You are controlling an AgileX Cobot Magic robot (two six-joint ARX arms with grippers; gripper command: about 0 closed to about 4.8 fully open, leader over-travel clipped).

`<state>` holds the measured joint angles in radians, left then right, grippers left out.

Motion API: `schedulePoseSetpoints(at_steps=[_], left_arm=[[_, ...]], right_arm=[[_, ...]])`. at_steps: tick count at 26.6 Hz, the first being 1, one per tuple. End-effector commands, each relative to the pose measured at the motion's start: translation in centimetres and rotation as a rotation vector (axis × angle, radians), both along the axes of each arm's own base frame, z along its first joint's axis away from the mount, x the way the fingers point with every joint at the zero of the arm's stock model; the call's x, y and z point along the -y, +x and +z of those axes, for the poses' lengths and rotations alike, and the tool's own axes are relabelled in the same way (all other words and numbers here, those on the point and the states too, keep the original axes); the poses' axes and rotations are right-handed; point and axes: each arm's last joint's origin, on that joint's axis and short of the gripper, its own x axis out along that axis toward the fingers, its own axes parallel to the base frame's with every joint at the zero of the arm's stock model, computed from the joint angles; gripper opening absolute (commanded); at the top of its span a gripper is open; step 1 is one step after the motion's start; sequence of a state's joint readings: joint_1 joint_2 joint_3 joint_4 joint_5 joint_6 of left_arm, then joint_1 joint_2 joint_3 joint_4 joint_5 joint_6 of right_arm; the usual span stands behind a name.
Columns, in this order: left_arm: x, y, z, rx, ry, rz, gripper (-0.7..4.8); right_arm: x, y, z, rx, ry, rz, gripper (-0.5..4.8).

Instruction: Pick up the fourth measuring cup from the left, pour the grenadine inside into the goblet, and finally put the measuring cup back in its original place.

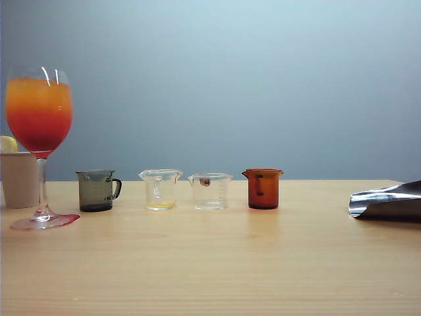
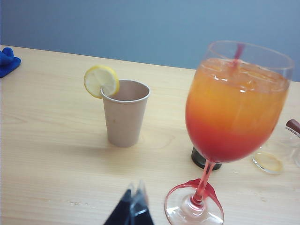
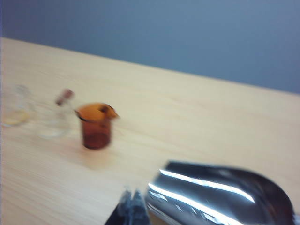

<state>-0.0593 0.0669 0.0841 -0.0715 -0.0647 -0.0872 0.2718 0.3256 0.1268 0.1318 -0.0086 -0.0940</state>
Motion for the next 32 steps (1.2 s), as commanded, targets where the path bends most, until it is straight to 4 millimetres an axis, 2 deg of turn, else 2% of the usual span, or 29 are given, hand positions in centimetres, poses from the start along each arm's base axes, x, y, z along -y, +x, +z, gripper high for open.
schedulePoseSetpoints(at_steps=[1, 11, 18, 32], left_arm=[[0.0, 0.0, 0.1, 0.008, -0.003, 0.001, -0.05], [0.0, 0.0, 0.1, 0.008, -0.003, 0.001, -0.04], [0.0, 0.0, 0.1, 0.008, -0.003, 0.001, -0.04], [0.0, 0.0, 0.1, 0.008, -0.003, 0.001, -0.05]], right_arm=[[0.4, 0.1, -0.4, -0.009, 0.014, -0.081, -0.02], [1.5, -0.7, 0.0, 0.027, 0.105, -0.19, -0.02], [2.1, -1.3, -0.4, -0.006, 0.101, -0.192, -0.02], [2.3, -2.3, -0.5, 0.077, 0.117, -0.201, -0.02]])
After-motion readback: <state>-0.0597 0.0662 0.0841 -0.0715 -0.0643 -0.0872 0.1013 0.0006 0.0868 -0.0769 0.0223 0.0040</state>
